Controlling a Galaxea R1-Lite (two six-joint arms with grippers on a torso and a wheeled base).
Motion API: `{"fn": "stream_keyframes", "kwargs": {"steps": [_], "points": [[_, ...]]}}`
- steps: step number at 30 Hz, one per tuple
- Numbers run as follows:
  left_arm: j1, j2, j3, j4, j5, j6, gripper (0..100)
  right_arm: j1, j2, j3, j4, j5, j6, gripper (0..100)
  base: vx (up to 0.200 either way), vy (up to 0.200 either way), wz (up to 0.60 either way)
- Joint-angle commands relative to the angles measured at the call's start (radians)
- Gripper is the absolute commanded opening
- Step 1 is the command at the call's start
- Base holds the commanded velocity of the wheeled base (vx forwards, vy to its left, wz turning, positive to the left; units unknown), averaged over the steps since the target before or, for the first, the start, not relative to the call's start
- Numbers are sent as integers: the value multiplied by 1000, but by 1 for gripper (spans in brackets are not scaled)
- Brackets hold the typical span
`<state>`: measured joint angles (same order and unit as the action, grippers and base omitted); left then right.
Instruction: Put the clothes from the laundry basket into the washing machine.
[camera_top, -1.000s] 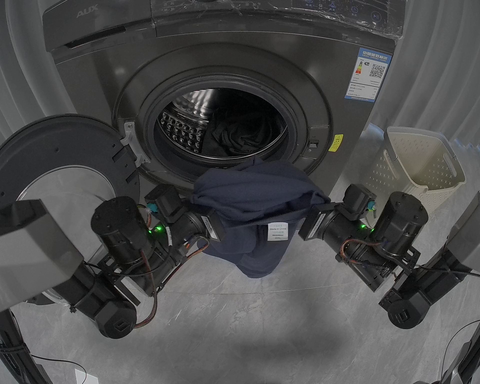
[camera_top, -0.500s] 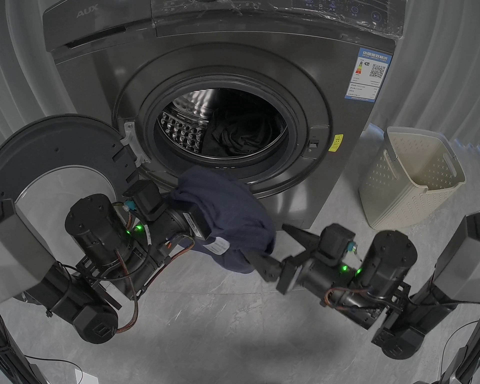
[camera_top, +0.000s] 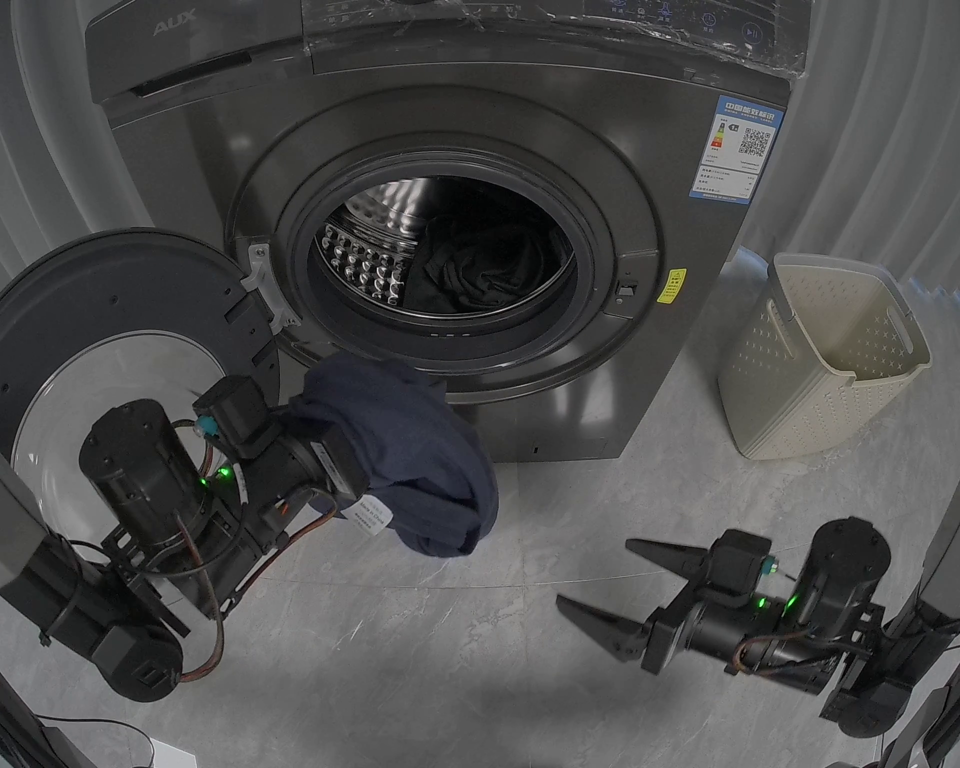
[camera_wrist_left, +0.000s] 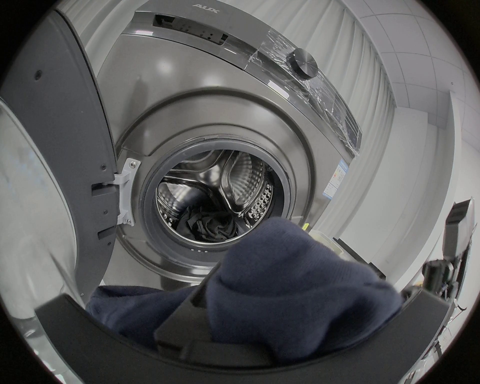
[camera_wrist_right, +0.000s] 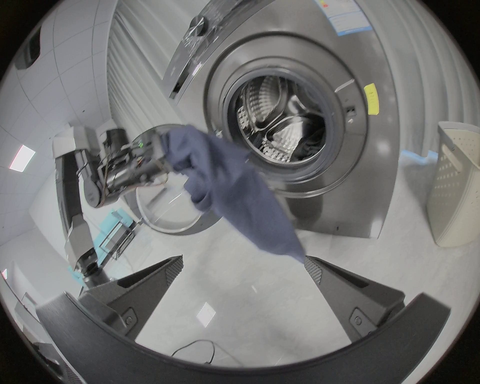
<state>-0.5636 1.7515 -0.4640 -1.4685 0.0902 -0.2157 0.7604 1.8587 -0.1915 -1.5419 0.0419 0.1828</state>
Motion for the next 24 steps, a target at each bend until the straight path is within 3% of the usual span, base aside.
{"fn": "stream_keyframes", "kwargs": {"steps": [1,6,10,11,13,24], "points": [[-12,-56,114,-1,-9,19,0,-139,-47,-62,0,10,6,100,0,0,0],[-15,-46,147,10,-9,45,0,-165,-1,-88,0,10,30,100,0,0,0],[-15,-33,140,17,-9,62,0,-167,17,-121,0,10,47,100,200,0,0],[-15,-17,120,19,-10,87,0,-167,23,-128,0,6,46,100,200,0,0],[-12,5,97,27,-10,102,0,-156,27,-114,0,1,40,100,200,0,0],[-21,72,-2,34,-21,107,0,-125,63,32,0,-11,-17,100,200,0,0]]}}
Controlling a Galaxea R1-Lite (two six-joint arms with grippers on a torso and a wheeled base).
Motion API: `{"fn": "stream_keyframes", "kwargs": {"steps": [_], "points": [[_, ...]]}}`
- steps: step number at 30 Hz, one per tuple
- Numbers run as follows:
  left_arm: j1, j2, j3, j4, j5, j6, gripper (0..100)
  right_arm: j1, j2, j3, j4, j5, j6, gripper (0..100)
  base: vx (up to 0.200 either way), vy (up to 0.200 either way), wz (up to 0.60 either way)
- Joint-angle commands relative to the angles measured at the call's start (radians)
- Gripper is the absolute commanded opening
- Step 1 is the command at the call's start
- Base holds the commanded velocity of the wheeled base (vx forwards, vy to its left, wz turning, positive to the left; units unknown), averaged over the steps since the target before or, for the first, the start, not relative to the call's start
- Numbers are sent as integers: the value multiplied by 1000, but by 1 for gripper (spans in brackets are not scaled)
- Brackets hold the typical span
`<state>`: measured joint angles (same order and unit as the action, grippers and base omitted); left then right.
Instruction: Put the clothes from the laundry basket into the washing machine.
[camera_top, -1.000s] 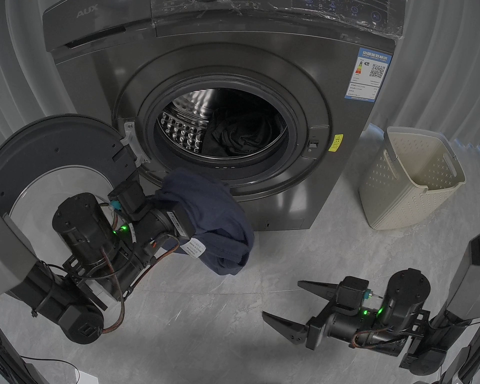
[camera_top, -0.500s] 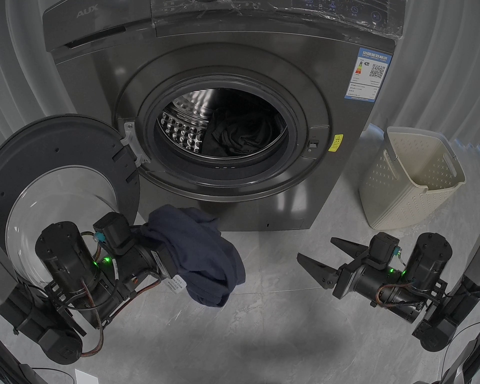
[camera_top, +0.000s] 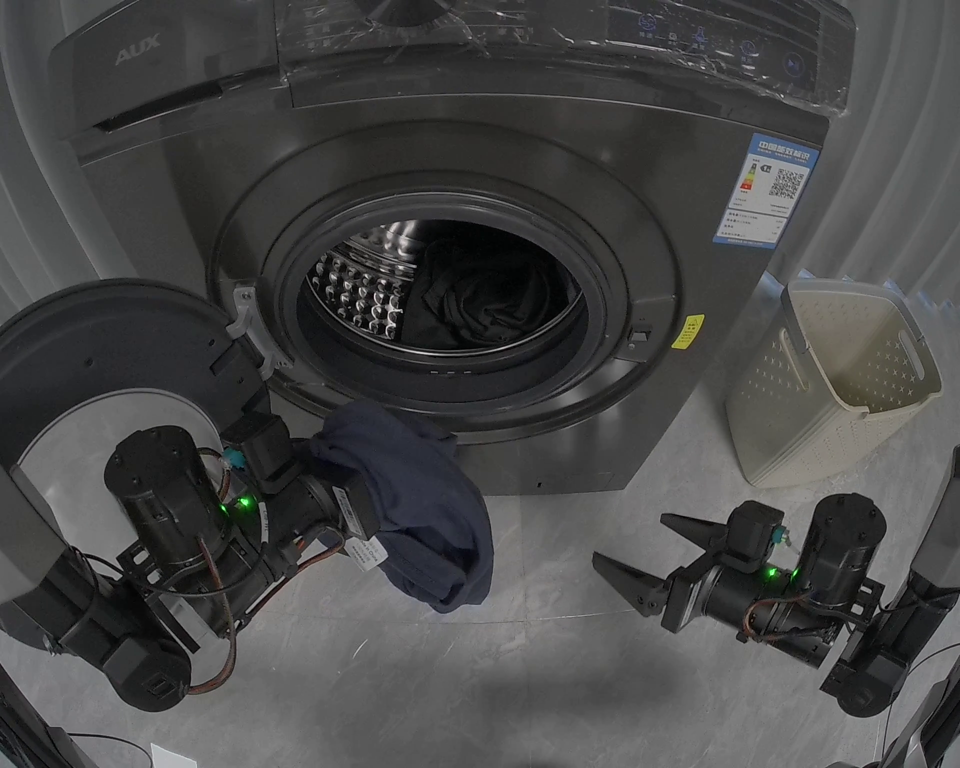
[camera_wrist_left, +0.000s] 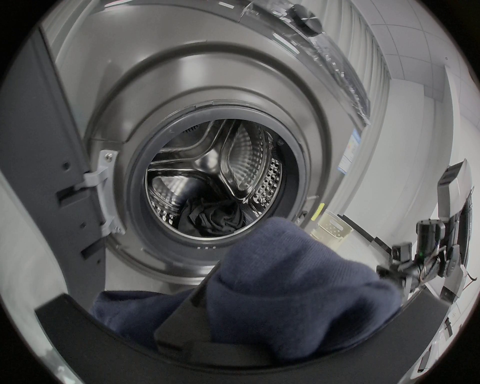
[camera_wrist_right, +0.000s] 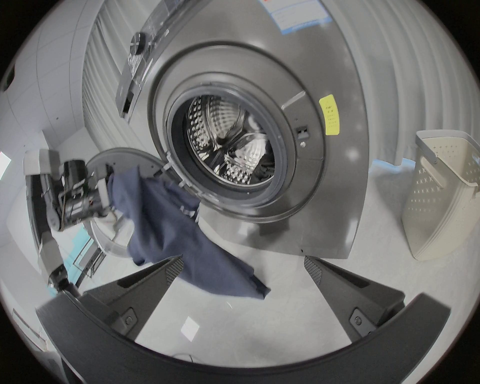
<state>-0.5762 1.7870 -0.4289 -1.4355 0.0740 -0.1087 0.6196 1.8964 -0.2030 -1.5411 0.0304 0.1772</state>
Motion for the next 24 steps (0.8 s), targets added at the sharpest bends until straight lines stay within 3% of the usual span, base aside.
{"fn": "stream_keyframes", "kwargs": {"steps": [1,12,18,24], "points": [[-10,45,-53,3,-13,-2,0,25,29,48,-1,0,-12,100,200,0,0],[-14,84,-109,-8,-85,-6,0,109,23,88,-1,0,-12,100,200,0,0],[-16,184,-223,7,-77,-6,0,131,23,88,-1,-1,-12,100,0,0,0],[-16,308,-350,9,-48,20,0,141,16,86,-1,-3,-10,100,0,0,0]]}}
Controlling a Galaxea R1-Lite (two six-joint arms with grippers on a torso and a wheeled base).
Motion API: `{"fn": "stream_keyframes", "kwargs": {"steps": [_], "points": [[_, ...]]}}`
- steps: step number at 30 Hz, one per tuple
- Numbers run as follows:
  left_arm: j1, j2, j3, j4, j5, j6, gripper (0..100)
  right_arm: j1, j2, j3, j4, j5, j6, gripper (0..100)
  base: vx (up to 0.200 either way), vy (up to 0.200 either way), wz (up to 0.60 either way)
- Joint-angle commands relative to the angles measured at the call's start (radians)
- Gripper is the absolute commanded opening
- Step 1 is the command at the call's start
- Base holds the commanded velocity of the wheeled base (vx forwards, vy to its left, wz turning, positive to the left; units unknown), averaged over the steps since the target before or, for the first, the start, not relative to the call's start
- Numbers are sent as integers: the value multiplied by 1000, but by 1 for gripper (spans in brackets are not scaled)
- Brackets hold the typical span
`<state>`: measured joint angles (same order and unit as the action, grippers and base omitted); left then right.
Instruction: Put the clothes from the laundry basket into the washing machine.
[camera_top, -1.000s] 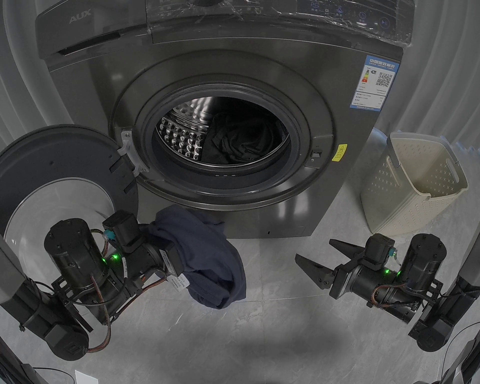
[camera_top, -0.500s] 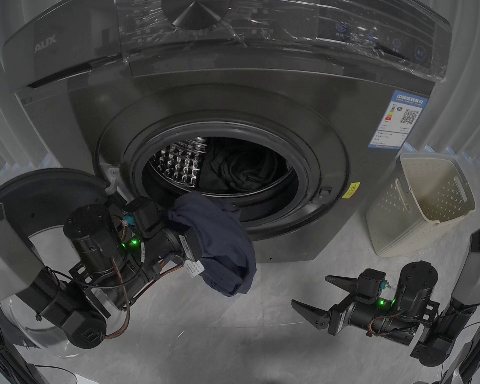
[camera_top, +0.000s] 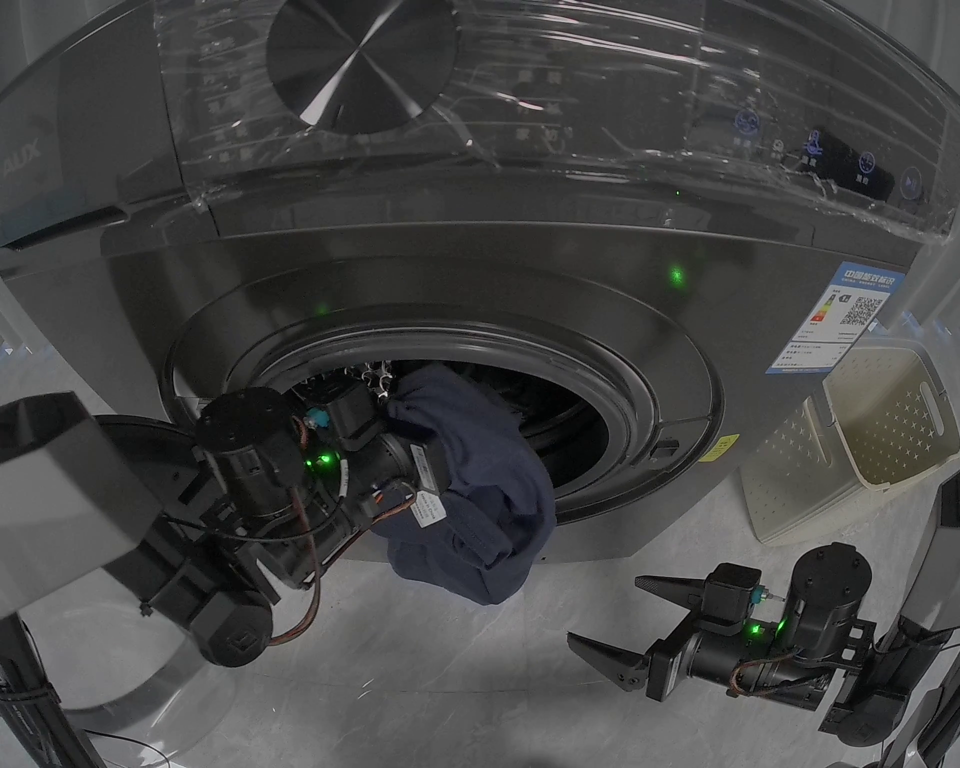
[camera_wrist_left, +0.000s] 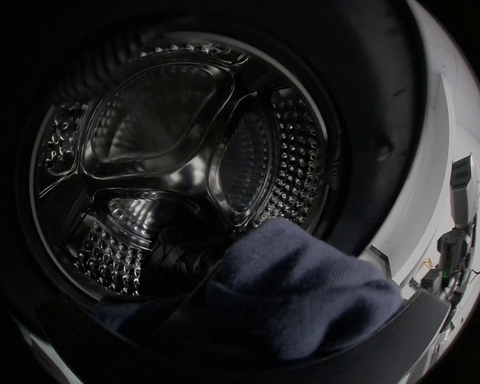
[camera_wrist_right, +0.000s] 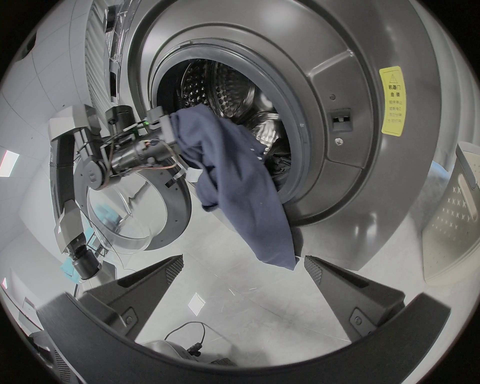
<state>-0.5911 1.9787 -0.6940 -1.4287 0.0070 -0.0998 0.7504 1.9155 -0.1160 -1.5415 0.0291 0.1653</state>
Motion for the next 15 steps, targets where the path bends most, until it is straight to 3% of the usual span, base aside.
{"fn": "stream_keyframes", "kwargs": {"steps": [1,8,12,13,15], "points": [[-3,147,-114,1,31,11,0,12,-1,-1,-2,-2,2,100,0,0,0],[7,275,-315,77,48,9,0,15,2,-1,-2,-2,2,100,0,0,0],[47,359,-536,151,102,12,0,29,5,-1,-2,-2,2,100,0,0,0],[47,359,-536,151,102,12,0,29,5,-1,-2,-2,2,100,0,0,0],[80,419,-734,234,130,11,0,32,8,-1,-2,-2,2,100,0,0,0]]}}
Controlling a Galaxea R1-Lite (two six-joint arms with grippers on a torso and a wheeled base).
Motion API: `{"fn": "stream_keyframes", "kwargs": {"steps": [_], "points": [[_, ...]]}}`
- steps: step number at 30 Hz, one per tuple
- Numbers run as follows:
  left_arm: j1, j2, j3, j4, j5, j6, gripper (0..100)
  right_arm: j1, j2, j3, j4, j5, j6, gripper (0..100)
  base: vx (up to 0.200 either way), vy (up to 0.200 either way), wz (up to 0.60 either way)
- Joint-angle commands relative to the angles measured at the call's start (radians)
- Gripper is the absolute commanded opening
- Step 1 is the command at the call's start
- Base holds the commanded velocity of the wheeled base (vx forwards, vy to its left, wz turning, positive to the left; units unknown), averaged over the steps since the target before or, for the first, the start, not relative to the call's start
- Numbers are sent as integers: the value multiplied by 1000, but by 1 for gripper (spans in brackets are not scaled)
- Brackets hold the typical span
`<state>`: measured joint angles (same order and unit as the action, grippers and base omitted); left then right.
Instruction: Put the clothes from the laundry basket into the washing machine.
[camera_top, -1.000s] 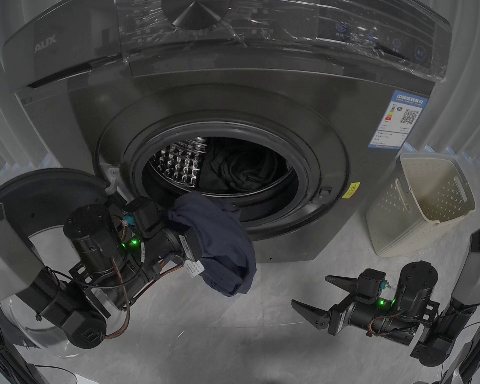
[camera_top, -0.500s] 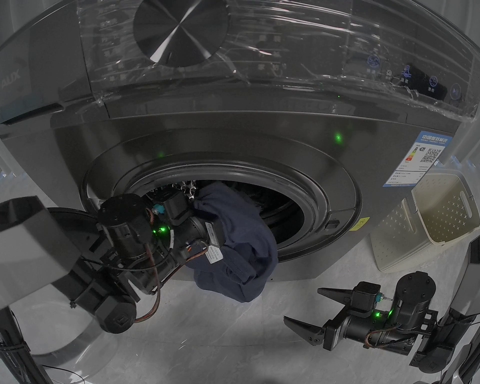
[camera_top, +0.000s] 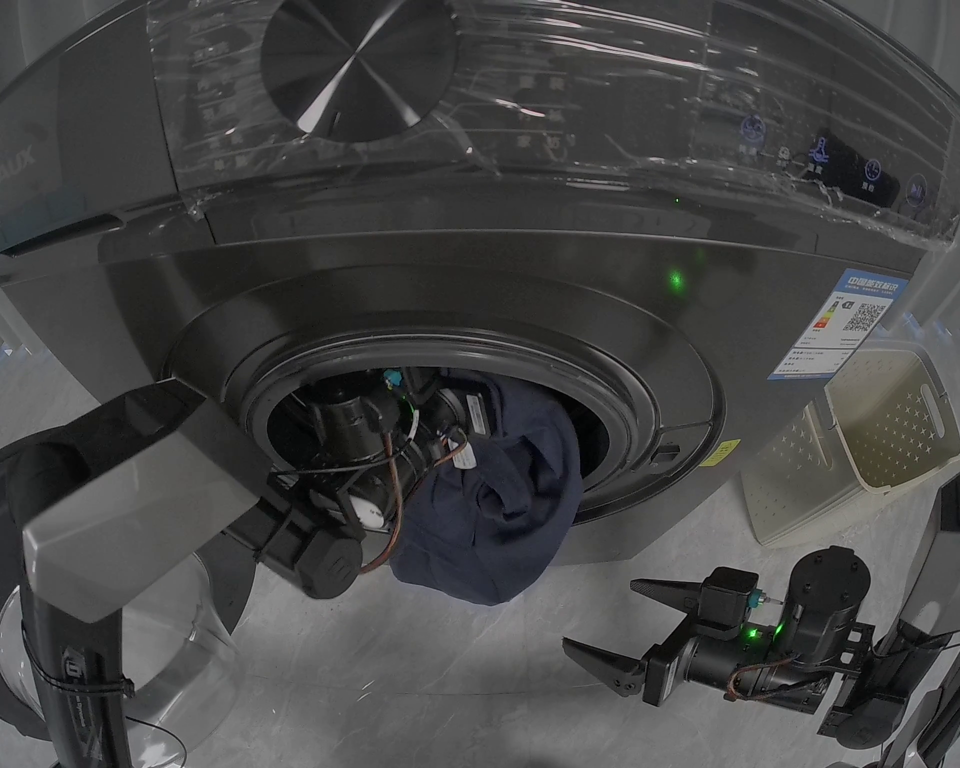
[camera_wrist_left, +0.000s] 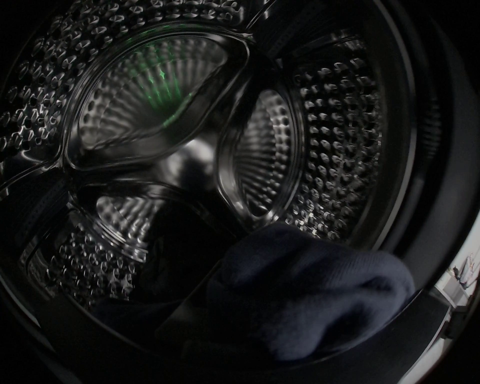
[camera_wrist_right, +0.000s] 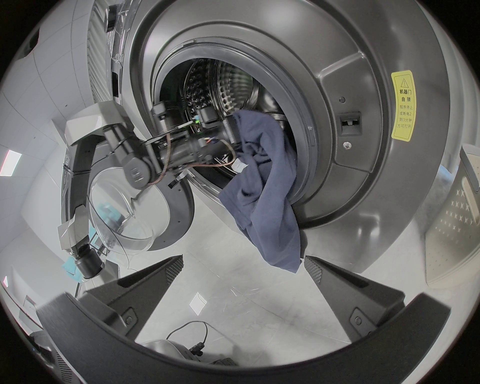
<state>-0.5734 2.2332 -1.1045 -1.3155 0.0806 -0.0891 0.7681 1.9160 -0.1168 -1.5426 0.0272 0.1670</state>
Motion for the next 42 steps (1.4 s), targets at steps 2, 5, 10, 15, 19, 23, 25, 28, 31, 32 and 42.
{"fn": "stream_keyframes", "kwargs": {"steps": [2,5,10,15,19,23,25,28,31,32,42], "points": [[86,203,-469,185,77,0,0,17,8,2,-1,0,0,100,0,0,0],[96,241,-611,259,102,-6,0,19,8,0,-1,0,0,100,0,0,0],[92,244,-660,291,116,-24,100,17,6,0,-1,0,0,100,0,0,0],[73,201,-581,289,125,-43,100,17,6,0,-1,0,0,100,0,0,0],[41,77,-339,329,123,-64,100,19,8,0,-1,0,2,100,0,0,0],[26,3,-153,349,107,-67,100,22,6,0,-1,0,0,100,0,0,0],[20,-15,-95,351,96,-66,100,27,6,0,-1,0,2,100,0,0,0],[9,-29,-26,348,68,-66,100,34,6,2,-1,-1,2,100,0,0,0],[-8,-33,46,340,25,-66,100,34,6,2,-1,-1,3,100,0,0,0],[-13,-24,61,337,10,-66,100,34,6,2,-1,-1,3,100,0,0,0],[-46,43,46,337,-18,-66,0,36,11,2,-1,-1,3,100,0,0,0]]}}
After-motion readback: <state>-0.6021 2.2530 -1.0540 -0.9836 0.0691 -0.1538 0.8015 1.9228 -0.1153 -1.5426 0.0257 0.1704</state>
